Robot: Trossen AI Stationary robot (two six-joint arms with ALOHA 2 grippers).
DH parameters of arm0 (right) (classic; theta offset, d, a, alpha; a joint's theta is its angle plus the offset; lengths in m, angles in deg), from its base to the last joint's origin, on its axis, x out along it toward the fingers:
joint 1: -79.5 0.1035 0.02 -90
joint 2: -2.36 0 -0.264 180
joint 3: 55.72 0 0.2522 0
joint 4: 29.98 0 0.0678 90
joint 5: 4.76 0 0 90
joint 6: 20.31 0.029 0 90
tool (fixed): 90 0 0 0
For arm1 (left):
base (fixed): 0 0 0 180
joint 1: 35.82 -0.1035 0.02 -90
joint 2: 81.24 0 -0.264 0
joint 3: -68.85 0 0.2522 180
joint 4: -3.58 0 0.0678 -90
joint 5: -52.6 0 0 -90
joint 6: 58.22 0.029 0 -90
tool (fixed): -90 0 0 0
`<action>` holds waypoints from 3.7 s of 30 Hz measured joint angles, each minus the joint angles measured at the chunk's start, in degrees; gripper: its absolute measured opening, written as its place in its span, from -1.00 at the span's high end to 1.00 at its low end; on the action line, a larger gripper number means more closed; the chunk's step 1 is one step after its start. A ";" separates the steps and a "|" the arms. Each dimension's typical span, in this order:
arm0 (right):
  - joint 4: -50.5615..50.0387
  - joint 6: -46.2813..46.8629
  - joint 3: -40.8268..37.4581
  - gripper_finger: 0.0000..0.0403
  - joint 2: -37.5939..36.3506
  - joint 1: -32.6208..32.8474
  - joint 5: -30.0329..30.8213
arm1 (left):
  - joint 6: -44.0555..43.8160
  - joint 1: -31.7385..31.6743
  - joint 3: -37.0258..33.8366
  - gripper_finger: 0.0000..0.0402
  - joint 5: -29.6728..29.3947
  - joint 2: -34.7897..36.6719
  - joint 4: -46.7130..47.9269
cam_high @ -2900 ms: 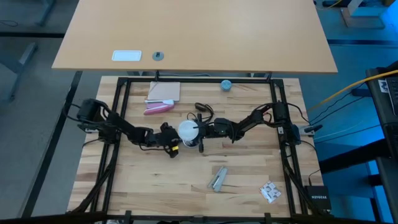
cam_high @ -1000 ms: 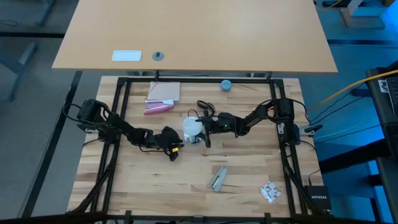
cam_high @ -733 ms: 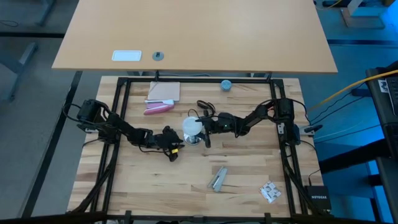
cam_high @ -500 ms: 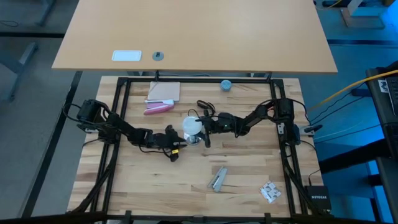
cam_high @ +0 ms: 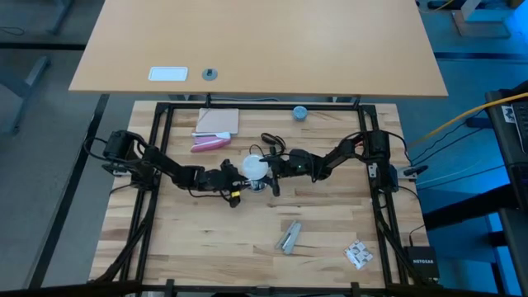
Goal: Screw lightbulb
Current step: Remove the lightbulb from the lamp
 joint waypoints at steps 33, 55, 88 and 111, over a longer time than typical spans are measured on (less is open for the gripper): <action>-0.08 0.11 0.00 0.16 0.02 0.00 -0.22 | -2.36 1.81 0.00 0.43 4.72 0.02 0.22; -0.08 0.55 0.10 0.22 0.02 -0.07 0.16 | -6.55 0.54 0.02 0.43 0.90 0.09 5.92; -4.36 1.52 1.90 0.19 0.07 0.49 -11.35 | 0.64 -6.32 0.02 0.43 -9.35 0.04 5.43; -4.11 1.55 1.86 0.19 0.02 1.20 -5.35 | -4.60 -6.40 0.02 0.43 15.96 15.88 18.76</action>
